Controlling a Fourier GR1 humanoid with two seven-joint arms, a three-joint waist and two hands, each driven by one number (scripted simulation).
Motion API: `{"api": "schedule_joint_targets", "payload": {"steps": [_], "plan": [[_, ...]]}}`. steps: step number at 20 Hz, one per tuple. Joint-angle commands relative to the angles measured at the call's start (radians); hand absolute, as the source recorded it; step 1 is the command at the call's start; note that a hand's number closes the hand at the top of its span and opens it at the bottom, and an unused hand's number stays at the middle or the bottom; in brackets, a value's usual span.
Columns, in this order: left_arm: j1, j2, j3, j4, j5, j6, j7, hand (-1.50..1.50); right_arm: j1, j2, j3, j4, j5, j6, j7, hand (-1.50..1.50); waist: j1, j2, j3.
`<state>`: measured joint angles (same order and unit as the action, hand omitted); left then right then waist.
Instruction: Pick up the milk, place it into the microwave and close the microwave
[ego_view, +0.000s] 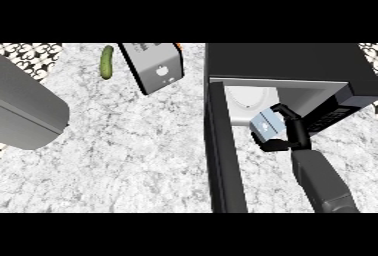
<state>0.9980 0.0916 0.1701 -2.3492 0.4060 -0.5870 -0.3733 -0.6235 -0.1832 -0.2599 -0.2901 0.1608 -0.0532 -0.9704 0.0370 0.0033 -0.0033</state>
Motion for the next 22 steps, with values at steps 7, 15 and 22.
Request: {"api": "schedule_joint_targets", "payload": {"steps": [7, 15, 22], "plan": [[-0.062, 0.010, -0.017, -0.017, 0.034, 0.021, 0.025, -1.50, -0.193, -0.126, -0.006, 0.015, 0.028, -0.202, 0.162, 1.50, 0.080, 0.045, 0.006], [-0.097, 0.030, -0.009, -0.002, 0.028, 0.018, 0.026, -1.50, -0.164, -0.131, -0.028, -0.007, -0.013, -0.259, 0.131, 1.50, 0.116, 0.052, 0.006], [-0.128, 0.049, -0.007, 0.003, 0.041, 0.024, 0.044, -1.50, -0.139, -0.129, -0.021, -0.044, -0.025, -0.301, 0.127, 1.50, 0.128, 0.054, 0.006]]}}
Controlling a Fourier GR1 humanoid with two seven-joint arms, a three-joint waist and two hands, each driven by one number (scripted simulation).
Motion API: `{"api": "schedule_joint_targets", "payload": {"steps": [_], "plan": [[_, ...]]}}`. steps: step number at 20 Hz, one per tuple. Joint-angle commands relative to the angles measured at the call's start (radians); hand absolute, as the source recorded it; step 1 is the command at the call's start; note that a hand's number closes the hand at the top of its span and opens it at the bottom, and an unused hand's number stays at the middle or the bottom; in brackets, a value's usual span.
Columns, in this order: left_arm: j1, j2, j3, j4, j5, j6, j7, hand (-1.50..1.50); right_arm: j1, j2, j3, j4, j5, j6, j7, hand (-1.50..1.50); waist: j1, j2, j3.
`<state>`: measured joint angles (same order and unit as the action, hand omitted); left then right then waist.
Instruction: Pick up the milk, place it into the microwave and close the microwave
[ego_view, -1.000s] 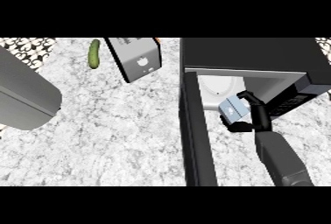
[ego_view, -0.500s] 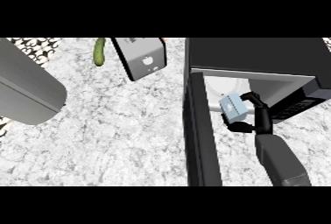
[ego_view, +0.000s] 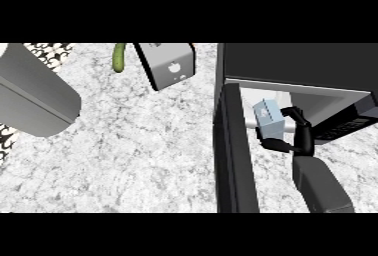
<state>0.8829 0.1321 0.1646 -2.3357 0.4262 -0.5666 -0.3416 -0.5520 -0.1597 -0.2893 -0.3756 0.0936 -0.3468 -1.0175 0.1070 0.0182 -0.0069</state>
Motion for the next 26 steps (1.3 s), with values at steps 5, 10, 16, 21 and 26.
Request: {"api": "schedule_joint_targets", "payload": {"steps": [5, 10, 16, 21, 26], "plan": [[-0.025, 0.019, 0.013, -0.003, 0.009, 0.016, 0.026, -1.50, -0.182, -0.155, 0.012, 0.009, 0.030, -0.028, 0.169, 1.50, 0.077, 0.043, 0.010], [-0.056, 0.031, 0.023, -0.008, 0.007, 0.023, 0.030, -1.50, -0.150, -0.147, 0.010, -0.022, 0.013, -0.059, 0.154, 1.50, 0.089, 0.050, 0.010], [-0.073, 0.052, 0.040, 0.007, 0.008, 0.027, 0.044, -1.50, -0.118, -0.143, 0.018, -0.052, -0.003, -0.076, 0.152, 1.50, 0.101, 0.051, 0.011], [-0.083, 0.061, 0.043, 0.001, 0.009, 0.035, 0.062, -1.50, -0.140, -0.081, 0.041, -0.096, -0.032, -0.043, 0.154, -1.50, 0.118, 0.040, 0.014], [-0.112, 0.079, 0.037, 0.005, 0.014, 0.031, 0.074, -1.50, -0.118, -0.083, 0.116, -0.082, 0.021, -0.083, 0.193, -1.50, 0.140, 0.048, 0.005]]}}
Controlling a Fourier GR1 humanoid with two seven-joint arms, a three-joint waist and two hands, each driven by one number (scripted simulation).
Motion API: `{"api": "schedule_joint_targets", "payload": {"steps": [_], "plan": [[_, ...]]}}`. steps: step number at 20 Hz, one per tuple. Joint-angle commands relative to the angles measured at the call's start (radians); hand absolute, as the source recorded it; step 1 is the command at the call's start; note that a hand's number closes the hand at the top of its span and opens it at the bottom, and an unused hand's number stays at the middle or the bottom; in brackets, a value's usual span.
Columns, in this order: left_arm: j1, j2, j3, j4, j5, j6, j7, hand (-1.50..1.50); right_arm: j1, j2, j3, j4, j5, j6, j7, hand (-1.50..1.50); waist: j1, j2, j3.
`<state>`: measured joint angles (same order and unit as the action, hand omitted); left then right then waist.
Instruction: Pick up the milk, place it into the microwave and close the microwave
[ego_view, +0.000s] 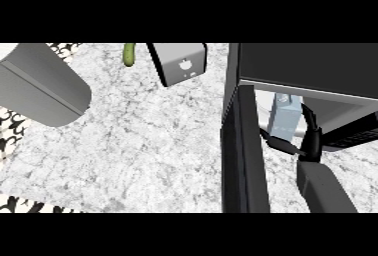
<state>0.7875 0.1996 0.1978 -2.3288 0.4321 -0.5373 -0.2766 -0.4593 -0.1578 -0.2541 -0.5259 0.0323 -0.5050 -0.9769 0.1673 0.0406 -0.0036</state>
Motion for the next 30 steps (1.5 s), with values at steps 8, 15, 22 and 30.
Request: {"api": "schedule_joint_targets", "payload": {"steps": [8, 15, 22, 30], "plan": [[-0.050, 0.028, -0.020, 0.011, 0.012, 0.005, 0.043, -1.50, -0.254, -0.030, 0.121, 0.052, 0.092, -0.016, 0.235, -1.50, 0.074, 0.015, 0.002], [-0.063, 0.050, -0.027, 0.022, 0.017, 0.001, 0.074, -1.50, -0.273, 0.004, 0.154, 0.019, 0.082, -0.039, 0.271, -1.50, 0.070, 0.006, 0.003], [-0.093, 0.033, -0.046, 0.057, 0.023, 0.021, 0.088, -1.50, -0.347, -0.002, 0.143, 0.015, 0.046, -0.071, 0.357, -1.50, 0.011, -0.003, 0.004], [-0.081, -0.010, -0.088, 0.073, -0.037, 0.031, 0.093, -1.50, -0.533, -0.113, 0.158, 0.205, 0.076, 0.158, 0.417, -1.50, -0.060, -0.008, 0.006]]}}
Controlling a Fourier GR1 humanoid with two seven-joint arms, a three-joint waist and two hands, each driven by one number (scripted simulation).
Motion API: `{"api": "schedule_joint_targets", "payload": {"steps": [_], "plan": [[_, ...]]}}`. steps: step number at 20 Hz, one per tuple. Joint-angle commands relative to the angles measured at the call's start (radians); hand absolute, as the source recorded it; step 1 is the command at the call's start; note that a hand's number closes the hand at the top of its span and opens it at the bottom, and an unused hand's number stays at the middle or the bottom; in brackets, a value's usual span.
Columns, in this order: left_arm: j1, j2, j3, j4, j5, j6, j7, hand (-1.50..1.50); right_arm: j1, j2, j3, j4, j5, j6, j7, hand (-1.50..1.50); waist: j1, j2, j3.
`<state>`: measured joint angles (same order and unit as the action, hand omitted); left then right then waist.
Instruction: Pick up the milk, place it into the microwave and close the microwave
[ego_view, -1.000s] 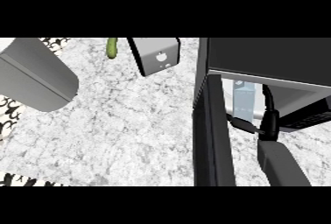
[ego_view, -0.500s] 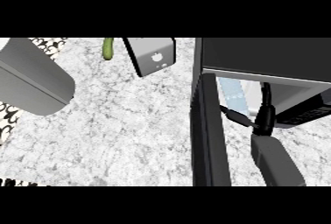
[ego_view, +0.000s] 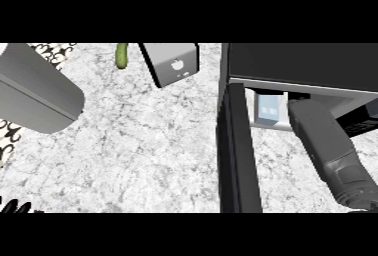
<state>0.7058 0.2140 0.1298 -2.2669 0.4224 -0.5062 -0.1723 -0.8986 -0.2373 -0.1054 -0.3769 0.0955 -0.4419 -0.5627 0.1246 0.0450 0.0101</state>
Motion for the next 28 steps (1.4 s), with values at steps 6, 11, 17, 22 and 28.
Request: {"api": "schedule_joint_targets", "payload": {"steps": [6, 11, 17, 22, 28], "plan": [[-0.005, -0.050, -0.127, 0.026, -0.081, -0.057, -0.030, -1.50, -0.089, -0.082, -0.033, 0.127, -0.030, 0.279, -0.050, -1.50, -0.049, -0.020, -0.007], [-0.056, -0.057, -0.210, 0.078, -0.149, -0.081, -0.014, -1.50, -0.041, -0.034, -0.076, 0.139, -0.094, 0.476, -0.149, -1.50, -0.077, -0.025, -0.007], [-0.087, -0.047, -0.274, 0.118, -0.223, -0.116, 0.000, -1.50, 0.069, 0.010, -0.102, 0.132, -0.144, 0.664, -0.225, -1.50, -0.111, -0.040, -0.009], [-0.158, -0.116, -0.344, 0.184, -0.362, -0.056, -0.003, -1.50, 0.198, 0.056, -0.085, 0.069, -0.157, 0.732, -0.251, -1.50, -0.141, -0.052, -0.010], [-0.264, -0.130, -0.371, 0.270, -0.437, -0.031, 0.017, -1.50, 0.390, 0.053, -0.032, -0.081, -0.146, 0.765, -0.236, -1.50, -0.159, -0.058, -0.012]]}}
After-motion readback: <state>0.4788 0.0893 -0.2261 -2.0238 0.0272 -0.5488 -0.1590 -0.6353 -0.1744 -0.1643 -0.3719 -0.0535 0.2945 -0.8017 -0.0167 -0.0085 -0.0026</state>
